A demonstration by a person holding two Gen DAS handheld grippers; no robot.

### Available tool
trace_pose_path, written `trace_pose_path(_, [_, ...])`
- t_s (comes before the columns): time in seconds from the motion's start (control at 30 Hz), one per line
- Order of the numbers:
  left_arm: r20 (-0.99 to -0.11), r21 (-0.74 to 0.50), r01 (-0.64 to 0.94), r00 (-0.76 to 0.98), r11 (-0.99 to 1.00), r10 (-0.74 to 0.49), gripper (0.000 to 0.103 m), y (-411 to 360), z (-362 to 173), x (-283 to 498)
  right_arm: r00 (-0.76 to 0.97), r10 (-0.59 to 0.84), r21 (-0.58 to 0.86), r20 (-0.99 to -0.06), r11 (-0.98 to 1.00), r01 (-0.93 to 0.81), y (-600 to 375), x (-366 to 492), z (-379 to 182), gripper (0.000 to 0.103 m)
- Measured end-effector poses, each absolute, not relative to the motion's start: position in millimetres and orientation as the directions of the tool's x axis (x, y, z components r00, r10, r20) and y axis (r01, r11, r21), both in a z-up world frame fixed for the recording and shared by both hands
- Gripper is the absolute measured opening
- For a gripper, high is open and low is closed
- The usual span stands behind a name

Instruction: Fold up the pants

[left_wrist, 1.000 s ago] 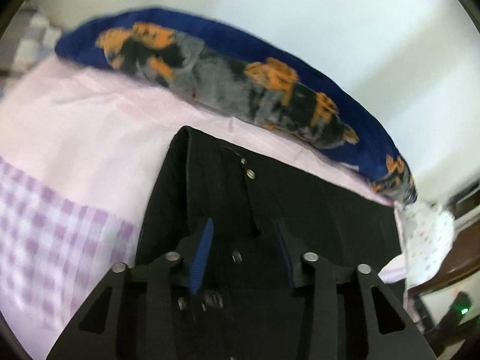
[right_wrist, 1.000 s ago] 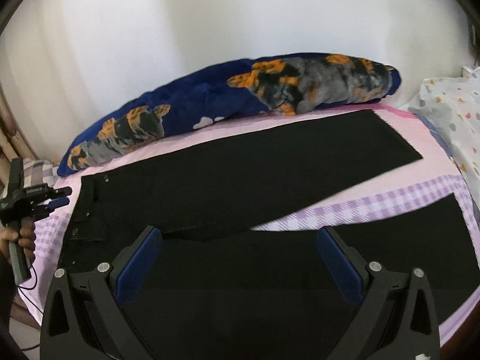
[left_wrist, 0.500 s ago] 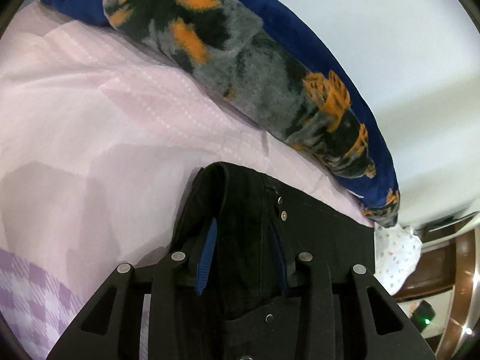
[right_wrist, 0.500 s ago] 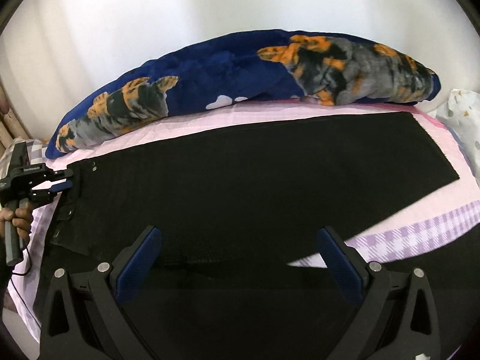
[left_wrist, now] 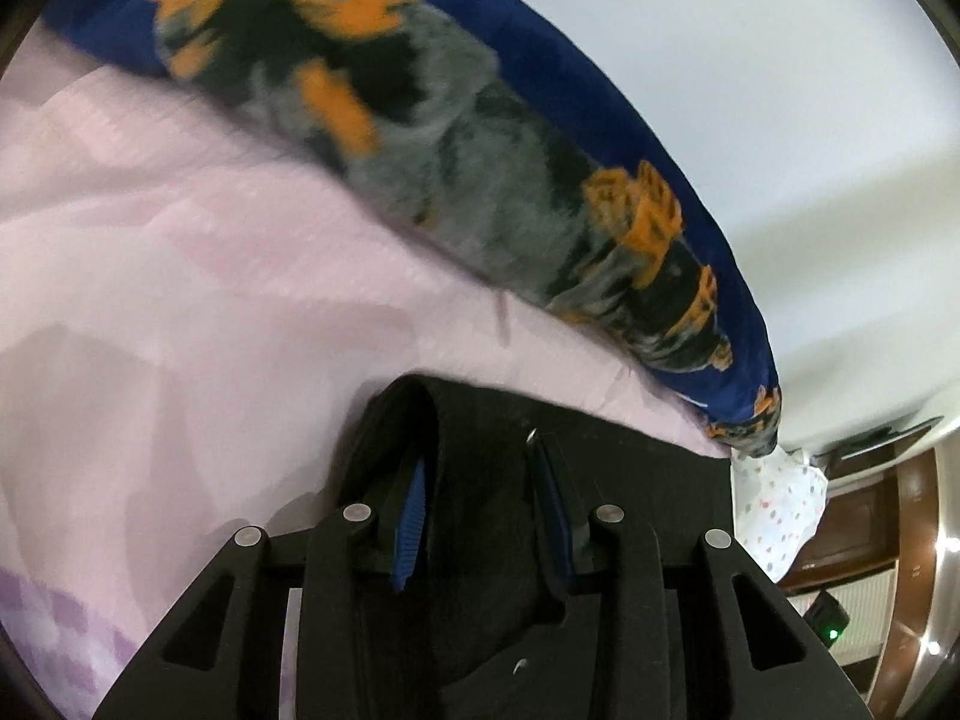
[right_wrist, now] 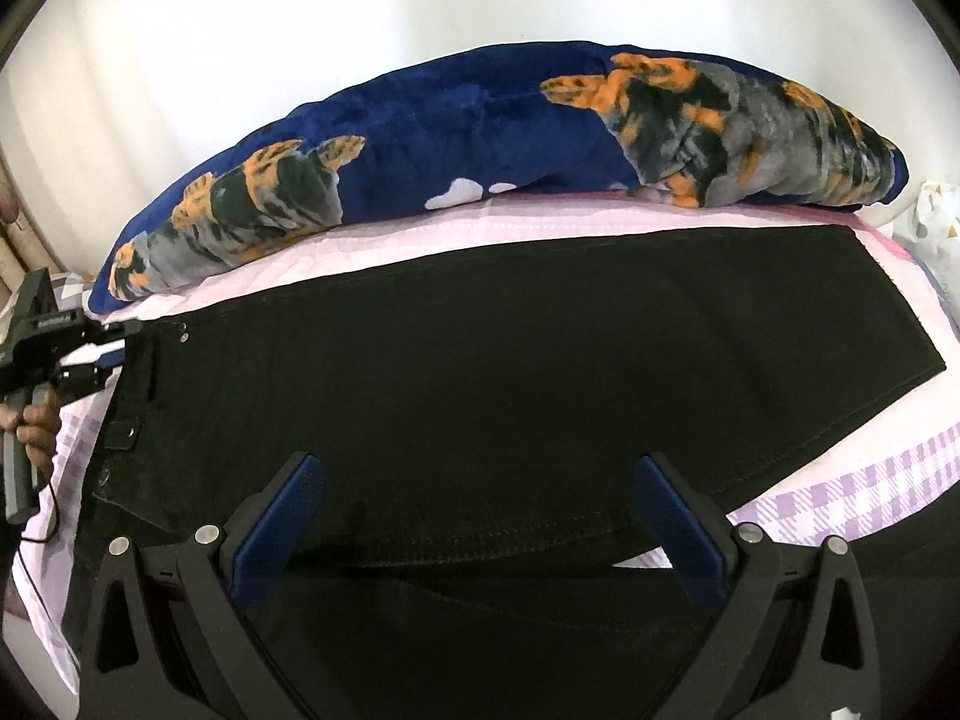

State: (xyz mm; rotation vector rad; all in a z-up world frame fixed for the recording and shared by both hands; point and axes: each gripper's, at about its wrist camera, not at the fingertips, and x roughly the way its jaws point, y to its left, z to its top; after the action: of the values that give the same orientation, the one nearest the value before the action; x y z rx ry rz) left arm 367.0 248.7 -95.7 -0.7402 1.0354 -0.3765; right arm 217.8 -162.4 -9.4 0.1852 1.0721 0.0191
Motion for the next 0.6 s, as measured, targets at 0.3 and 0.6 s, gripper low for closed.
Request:
trace_pose_path(0.3, [-0.634,-0.716,-0.119,0.523,0.688,-0.570,0.008,246.4,-109.3,379.2,0.476,0.172,0.160,-0.863,0.985,-0.065,-166.1,246.4,-15.1,0.103])
trace_pose_path(0.6, [-0.497,-0.706,0.083,0.650,0.703,-0.575,0.007,228.9,-42.9,336.4,0.390,0.287,0.102,-0.875,0.897,-0.430,-169.9,320.3,-9.1,0.100])
